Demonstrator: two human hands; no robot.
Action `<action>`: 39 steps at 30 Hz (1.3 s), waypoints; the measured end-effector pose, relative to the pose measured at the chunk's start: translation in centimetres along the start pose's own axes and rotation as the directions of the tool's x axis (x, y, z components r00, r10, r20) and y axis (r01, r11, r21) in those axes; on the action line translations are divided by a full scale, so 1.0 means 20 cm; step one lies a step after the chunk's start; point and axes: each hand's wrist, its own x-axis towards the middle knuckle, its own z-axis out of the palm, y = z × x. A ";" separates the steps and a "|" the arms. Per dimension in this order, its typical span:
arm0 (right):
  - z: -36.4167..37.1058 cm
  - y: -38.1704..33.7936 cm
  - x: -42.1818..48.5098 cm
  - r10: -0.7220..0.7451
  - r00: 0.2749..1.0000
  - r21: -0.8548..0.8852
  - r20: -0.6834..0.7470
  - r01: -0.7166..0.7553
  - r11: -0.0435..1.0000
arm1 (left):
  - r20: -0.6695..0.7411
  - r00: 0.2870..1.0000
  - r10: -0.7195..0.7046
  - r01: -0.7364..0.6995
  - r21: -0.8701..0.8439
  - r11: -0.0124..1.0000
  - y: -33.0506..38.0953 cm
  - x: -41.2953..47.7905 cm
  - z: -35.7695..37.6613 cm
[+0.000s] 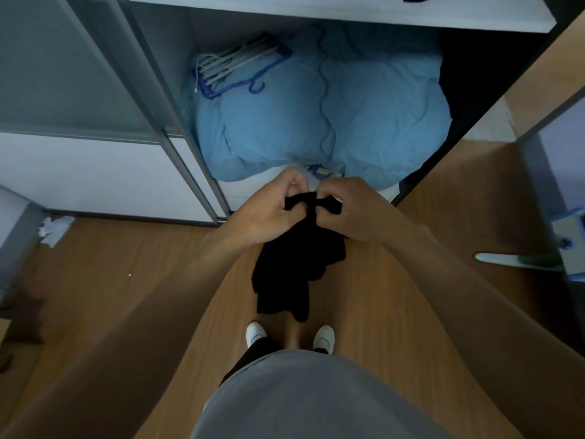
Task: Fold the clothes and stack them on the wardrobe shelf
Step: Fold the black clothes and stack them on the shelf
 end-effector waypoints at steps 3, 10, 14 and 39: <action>-0.01 0.00 0.02 -0.028 0.999 -0.026 -0.025 0.027 0.999 | -0.016 0.998 0.056 -0.054 0.118 0.992 -0.01 -0.01 -0.01; 0.05 0.03 0.05 0.040 0.998 0.002 0.041 -0.040 0.999 | -0.099 0.985 0.140 -0.122 0.165 0.979 -0.04 0.01 -0.05; 0.06 0.00 0.08 0.058 0.994 0.057 -0.098 -0.052 0.997 | -0.099 0.987 0.128 -0.110 0.166 0.980 -0.07 0.02 -0.07; -0.14 -0.09 0.13 0.029 0.996 -0.009 -0.081 -0.030 1.000 | -0.043 0.974 -0.225 0.229 0.193 0.954 -0.54 0.04 0.07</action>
